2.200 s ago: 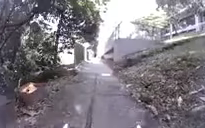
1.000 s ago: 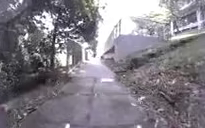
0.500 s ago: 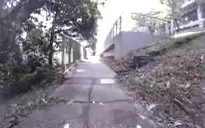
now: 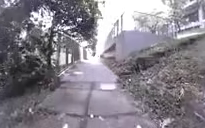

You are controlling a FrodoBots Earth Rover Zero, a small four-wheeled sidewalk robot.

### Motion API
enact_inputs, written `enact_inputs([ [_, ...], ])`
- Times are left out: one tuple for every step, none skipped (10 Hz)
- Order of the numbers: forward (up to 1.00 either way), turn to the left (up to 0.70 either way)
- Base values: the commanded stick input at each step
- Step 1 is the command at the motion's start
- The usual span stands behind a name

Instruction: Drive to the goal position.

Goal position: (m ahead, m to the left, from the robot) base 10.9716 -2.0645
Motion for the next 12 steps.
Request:
enact_inputs([
  [0.70,0.27],
  [0.70,0.03],
  [0.70,0.00],
  [0.70,0.00],
  [0.70,0.00],
  [0.70,0.00],
  [0.70,0.00],
  [0.70,0.00],
  [0.70,0.00],
  [0.70,0.00],
  [0.70,0.00],
  [0.70,0.00],
])
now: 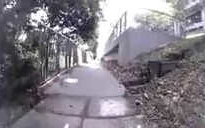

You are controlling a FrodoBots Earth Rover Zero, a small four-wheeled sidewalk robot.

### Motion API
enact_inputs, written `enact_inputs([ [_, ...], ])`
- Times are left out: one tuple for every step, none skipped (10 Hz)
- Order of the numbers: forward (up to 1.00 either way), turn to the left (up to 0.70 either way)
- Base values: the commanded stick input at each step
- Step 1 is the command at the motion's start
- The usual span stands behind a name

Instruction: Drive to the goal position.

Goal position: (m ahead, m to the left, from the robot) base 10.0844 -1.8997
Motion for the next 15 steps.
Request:
enact_inputs([
  [0.70,0.00],
  [0.70,0.00],
  [0.70,0.00],
  [0.70,0.00],
  [0.70,0.00],
  [0.70,0.00],
  [0.70,0.00],
  [0.70,0.00],
  [0.70,0.00],
  [0.70,0.11],
  [0.70,0.26],
  [0.70,0.27],
  [0.70,0.27],
  [0.70,0.18],
  [0.70,0.03],
])
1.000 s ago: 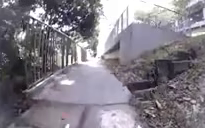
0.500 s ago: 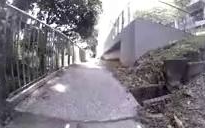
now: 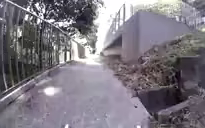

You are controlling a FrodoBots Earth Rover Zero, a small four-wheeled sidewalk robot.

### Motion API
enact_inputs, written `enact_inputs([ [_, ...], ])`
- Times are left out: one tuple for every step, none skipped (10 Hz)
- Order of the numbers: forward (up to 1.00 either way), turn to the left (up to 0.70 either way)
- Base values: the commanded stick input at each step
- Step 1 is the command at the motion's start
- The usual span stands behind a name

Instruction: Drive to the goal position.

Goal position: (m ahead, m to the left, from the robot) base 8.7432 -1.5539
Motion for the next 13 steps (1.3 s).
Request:
enact_inputs([
  [0.70,0.00],
  [0.70,0.00],
  [0.70,0.00],
  [0.70,0.00],
  [0.70,0.00],
  [0.70,0.00],
  [0.70,0.00],
  [0.70,0.00],
  [0.70,0.00],
  [0.70,0.10],
  [0.70,0.24],
  [0.70,0.27],
  [0.70,0.27],
])
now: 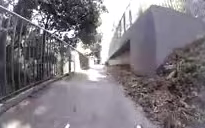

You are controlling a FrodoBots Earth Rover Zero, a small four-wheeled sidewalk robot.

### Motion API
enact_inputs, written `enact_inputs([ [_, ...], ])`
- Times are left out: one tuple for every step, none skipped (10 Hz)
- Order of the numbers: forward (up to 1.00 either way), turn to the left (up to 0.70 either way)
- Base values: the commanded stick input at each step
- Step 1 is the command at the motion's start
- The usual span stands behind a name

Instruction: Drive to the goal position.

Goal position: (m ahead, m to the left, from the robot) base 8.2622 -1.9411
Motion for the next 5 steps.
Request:
enact_inputs([
  [0.70,0.11],
  [0.70,0.00],
  [0.70,0.00],
  [0.70,0.00],
  [0.70,0.00],
])
